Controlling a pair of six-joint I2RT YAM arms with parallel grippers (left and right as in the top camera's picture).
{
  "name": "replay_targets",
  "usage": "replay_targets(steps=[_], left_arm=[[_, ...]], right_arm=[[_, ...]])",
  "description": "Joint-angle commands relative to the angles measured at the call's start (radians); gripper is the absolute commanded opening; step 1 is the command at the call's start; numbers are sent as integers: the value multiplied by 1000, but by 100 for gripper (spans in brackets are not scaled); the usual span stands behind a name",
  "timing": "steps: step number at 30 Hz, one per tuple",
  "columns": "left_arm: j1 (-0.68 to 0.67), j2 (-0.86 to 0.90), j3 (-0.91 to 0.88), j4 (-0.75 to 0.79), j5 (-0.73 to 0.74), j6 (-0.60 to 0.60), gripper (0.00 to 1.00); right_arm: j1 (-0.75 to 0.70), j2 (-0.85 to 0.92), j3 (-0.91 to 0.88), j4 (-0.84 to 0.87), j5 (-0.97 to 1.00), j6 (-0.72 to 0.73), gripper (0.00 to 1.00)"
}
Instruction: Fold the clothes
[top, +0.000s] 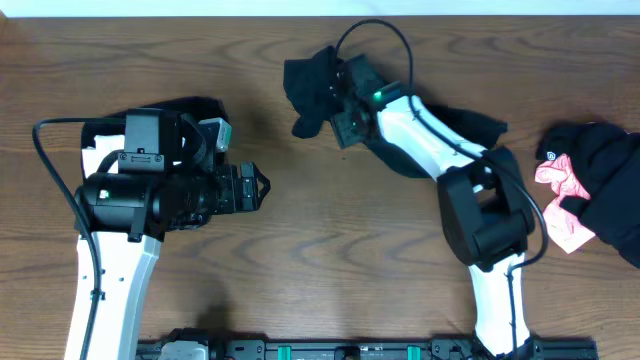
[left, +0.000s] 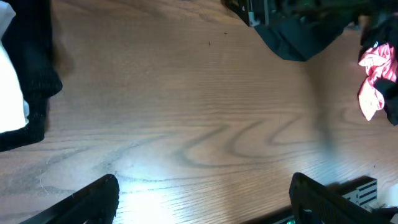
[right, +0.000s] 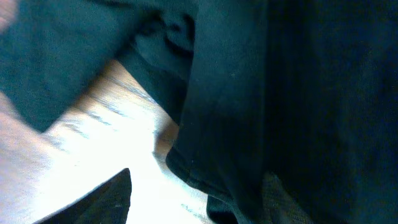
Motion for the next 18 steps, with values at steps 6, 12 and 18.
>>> replay_targets(steps=[6, 12, 18], left_arm=[[-4, 4, 5, -2, 14, 10, 89], [-4, 4, 5, -1, 14, 10, 89], [-4, 4, 5, -1, 14, 10, 89]], right_arm=[[5, -72, 30, -59, 143, 58, 7], [4, -347, 38, -153, 104, -53, 1], [2, -553, 37, -168, 102, -77, 2]])
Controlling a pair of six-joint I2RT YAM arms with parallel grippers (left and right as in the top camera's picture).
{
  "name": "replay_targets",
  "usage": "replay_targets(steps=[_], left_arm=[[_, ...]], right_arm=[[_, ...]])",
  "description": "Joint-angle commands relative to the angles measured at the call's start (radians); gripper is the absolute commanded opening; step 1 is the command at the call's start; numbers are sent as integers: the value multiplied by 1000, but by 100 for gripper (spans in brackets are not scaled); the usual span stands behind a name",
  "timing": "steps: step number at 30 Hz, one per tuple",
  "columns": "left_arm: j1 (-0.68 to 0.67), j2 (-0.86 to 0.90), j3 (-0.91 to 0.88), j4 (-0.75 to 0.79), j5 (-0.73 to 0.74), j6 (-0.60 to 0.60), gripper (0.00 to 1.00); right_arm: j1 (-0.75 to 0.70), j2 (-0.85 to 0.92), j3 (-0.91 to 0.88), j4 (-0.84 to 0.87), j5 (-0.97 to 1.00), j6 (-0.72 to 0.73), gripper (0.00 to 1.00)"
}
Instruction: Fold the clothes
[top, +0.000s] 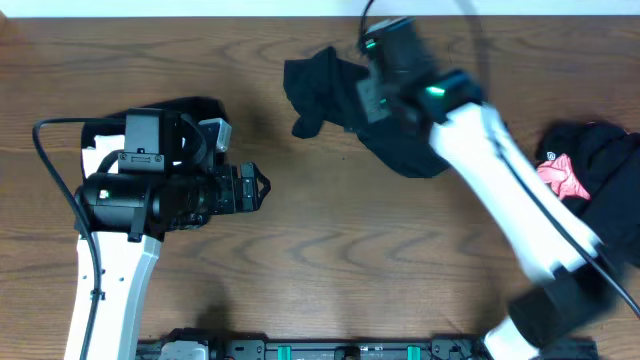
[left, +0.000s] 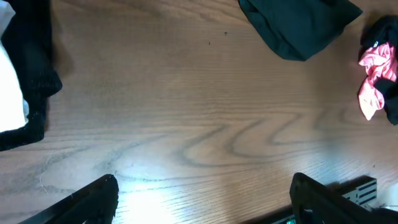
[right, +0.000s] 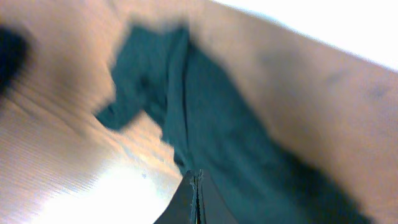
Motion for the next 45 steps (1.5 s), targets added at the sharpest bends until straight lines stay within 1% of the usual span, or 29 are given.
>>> replay_targets(steps=[1, 5, 8, 9, 14, 16, 21, 24, 29, 31, 32, 34, 35, 37, 40, 42, 45], left_arm=[[-4, 4, 5, 1, 14, 10, 89], [-4, 4, 5, 1, 14, 10, 89], [-4, 4, 5, 3, 14, 10, 89], [-4, 3, 5, 4, 14, 10, 89], [-4, 4, 5, 4, 14, 10, 89], [-4, 3, 5, 3, 14, 10, 89], [-4, 4, 5, 0, 14, 10, 89], [-4, 4, 5, 1, 14, 10, 90], [-4, 4, 5, 1, 14, 10, 90], [-4, 4, 5, 0, 14, 10, 89], [-4, 3, 5, 0, 14, 10, 90], [-4, 4, 5, 0, 14, 10, 89], [-4, 3, 5, 0, 14, 10, 90], [-4, 3, 5, 1, 14, 10, 89], [-4, 3, 5, 0, 14, 10, 89], [-4, 3, 5, 0, 14, 10, 89], [-4, 4, 5, 0, 14, 10, 89]], right_arm=[[1, -92, 15, -10, 1, -39, 3], [-4, -81, 6, -37, 0, -38, 16], [-4, -33, -23, -29, -29, -39, 29], [-2, 2, -30, -21, -45, -39, 37], [4, 178, -31, 9, -55, -39, 55], [3, 256, -31, 26, -48, -39, 59], [4, 396, -31, 74, -34, -65, 64], [3, 448, -31, 105, 7, -70, 67], [-4, 502, -31, 165, 102, -80, 69], [-6, 513, -31, 171, 122, -79, 64], [-8, 513, -31, 171, 127, -79, 56], [-11, 510, -30, 172, 142, -75, 34], [-11, 507, -29, 171, 154, -74, 26], [-11, 492, -28, 166, 174, -72, 15], [-6, 438, -27, 129, 167, -71, 5], [-1, 388, -27, 106, 148, -72, 3], [5, 269, -27, 57, 123, -84, 3]])
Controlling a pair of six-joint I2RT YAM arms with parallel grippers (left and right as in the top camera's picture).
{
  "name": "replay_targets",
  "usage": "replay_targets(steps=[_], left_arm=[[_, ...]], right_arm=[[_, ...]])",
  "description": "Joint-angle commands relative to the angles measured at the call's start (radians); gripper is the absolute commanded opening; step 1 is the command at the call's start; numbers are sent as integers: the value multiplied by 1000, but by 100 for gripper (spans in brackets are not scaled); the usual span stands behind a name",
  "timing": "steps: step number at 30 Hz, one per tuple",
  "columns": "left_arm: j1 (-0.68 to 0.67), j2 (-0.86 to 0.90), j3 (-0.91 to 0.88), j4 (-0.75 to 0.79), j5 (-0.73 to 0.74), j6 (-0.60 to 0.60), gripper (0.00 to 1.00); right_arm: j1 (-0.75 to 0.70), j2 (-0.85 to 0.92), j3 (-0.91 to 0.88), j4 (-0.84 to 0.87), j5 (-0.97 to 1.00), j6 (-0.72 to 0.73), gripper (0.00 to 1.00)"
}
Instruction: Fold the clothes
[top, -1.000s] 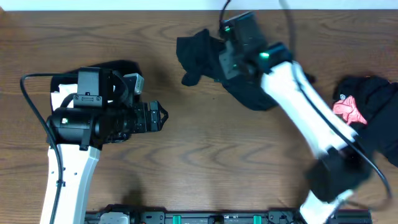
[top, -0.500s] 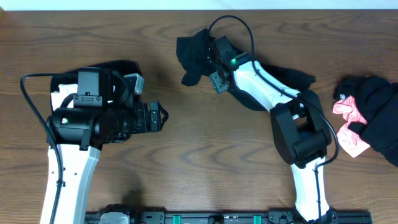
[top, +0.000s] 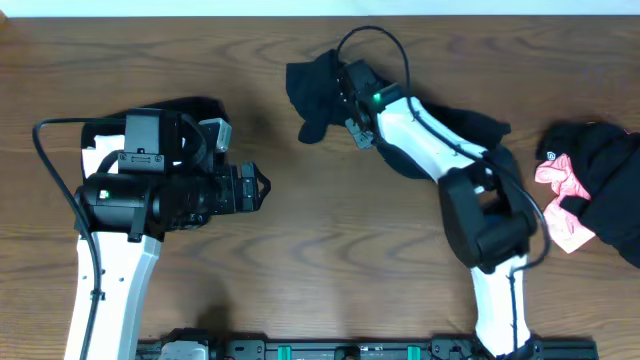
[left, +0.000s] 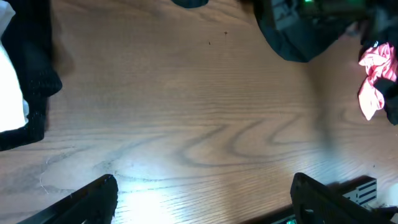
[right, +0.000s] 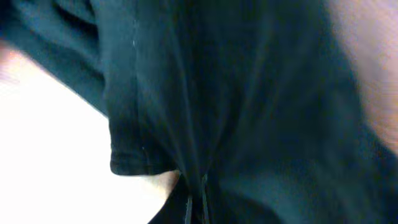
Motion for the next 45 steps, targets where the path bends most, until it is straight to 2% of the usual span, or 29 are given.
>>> replay_targets(steps=[1, 5, 10, 21, 23, 25, 26, 29, 32, 36, 40, 45], left_arm=[[-4, 4, 5, 0, 14, 10, 89], [-4, 3, 5, 0, 14, 10, 89], [-4, 4, 5, 8, 14, 10, 89], [-4, 4, 5, 12, 14, 10, 89], [-6, 4, 5, 12, 17, 10, 89], [-18, 5, 5, 18, 17, 10, 89], [-31, 7, 5, 25, 17, 10, 89], [-58, 13, 5, 33, 13, 10, 87], [-69, 14, 5, 39, 13, 10, 87], [-69, 14, 5, 54, 12, 10, 87], [-69, 15, 5, 57, 5, 10, 88], [-69, 15, 5, 56, 5, 10, 88]], right_arm=[[6, -198, 6, -38, -9, -31, 3], [3, -375, 6, -95, -22, -117, 6], [4, -508, 6, -104, -31, -148, 10], [3, -540, 6, -149, -40, -153, 12], [0, -539, 6, -166, -39, -106, 22], [-17, -537, 6, -190, -25, 55, 36], [-35, -534, 6, -218, -29, 183, 41], [-73, -512, 3, -280, -86, 313, 47], [-97, -451, -16, -321, -191, 311, 56], [-82, -356, -73, -325, -280, 221, 60], [-22, -277, -151, -254, -246, 84, 65], [36, -242, -259, -126, -168, 82, 66]])
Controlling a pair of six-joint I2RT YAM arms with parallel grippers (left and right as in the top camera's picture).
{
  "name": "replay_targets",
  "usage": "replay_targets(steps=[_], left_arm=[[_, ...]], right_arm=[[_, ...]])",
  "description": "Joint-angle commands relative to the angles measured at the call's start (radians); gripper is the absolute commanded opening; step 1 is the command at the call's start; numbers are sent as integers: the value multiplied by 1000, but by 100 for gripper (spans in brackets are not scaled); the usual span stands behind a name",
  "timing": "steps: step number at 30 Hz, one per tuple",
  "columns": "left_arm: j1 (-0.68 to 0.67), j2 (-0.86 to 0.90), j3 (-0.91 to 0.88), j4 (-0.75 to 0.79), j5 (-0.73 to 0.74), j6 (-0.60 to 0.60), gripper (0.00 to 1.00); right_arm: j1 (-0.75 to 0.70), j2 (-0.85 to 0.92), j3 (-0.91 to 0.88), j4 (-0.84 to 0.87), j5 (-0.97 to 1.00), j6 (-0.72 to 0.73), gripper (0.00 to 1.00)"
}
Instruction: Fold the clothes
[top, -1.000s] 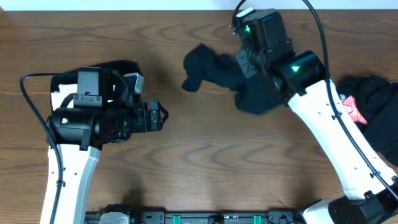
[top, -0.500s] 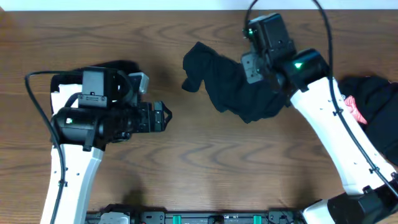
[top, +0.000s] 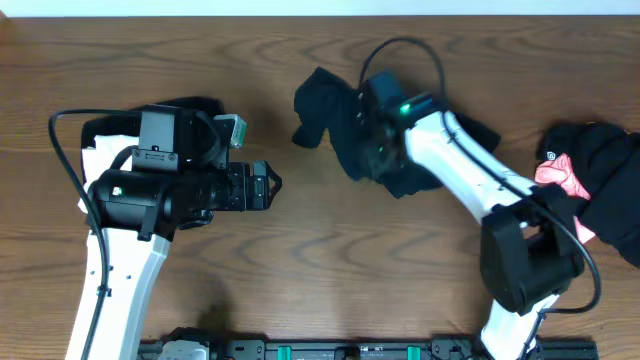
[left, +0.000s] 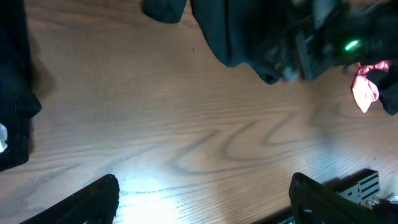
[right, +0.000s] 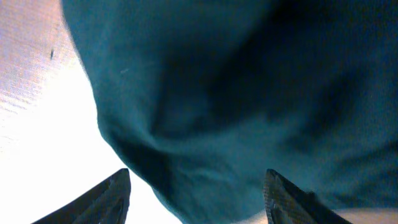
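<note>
A dark teal-black garment (top: 325, 100) lies crumpled on the wooden table (top: 330, 260) at the back centre; it also shows in the left wrist view as the garment (left: 236, 31). My right gripper (top: 373, 148) is over its middle. In the right wrist view the right gripper (right: 199, 202) is open, with the garment (right: 217, 93) bulging down between its fingers (right: 112, 199). My left gripper (top: 272, 187) hovers open over bare wood to the garment's left, and in its own view the left gripper (left: 202, 205) has nothing between its fingers.
A heap of black and pink clothes (top: 585, 185) sits at the right edge; the pink piece (left: 364, 87) also shows in the left wrist view. A black-and-white garment (top: 100, 135) lies under my left arm at the far left.
My right gripper, then shut low on the garment's left part, is now open and a little nearer the table's middle. The garment is bunched more towards the centre. My left arm has shifted slightly right.
My right gripper was first open, close on the dark garment's left part. Then it was shut and higher above the table. Then it was shut, down against the cloth. Now it is open over the bunched garment, and my left gripper has stayed open throughout.
</note>
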Motion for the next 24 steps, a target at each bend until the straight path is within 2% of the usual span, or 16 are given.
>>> replay_targets(steps=[1, 10, 11, 14, 18, 22, 24], left_arm=[[-3, 3, 5, 1, 6, 10, 88], [-3, 3, 5, 6, 6, 10, 88], [-3, 4, 5, 6, 6, 10, 88], [-3, 4, 5, 6, 6, 10, 88], [-3, 4, 5, 6, 6, 10, 88], [-3, 4, 5, 6, 6, 10, 89], [-3, 4, 5, 5, 6, 10, 89]], right_arm=[[34, 0, -55, 53, 35, -39, 66], [25, 0, -138, 137, 79, 6, 55], [26, 0, -138, 139, 82, 6, 49], [26, 0, -137, 151, 85, 6, 21], [27, -37, -117, 142, 85, 6, 2], [24, -140, -89, 116, 86, 5, 1], [17, -249, -66, 101, 85, -4, 1]])
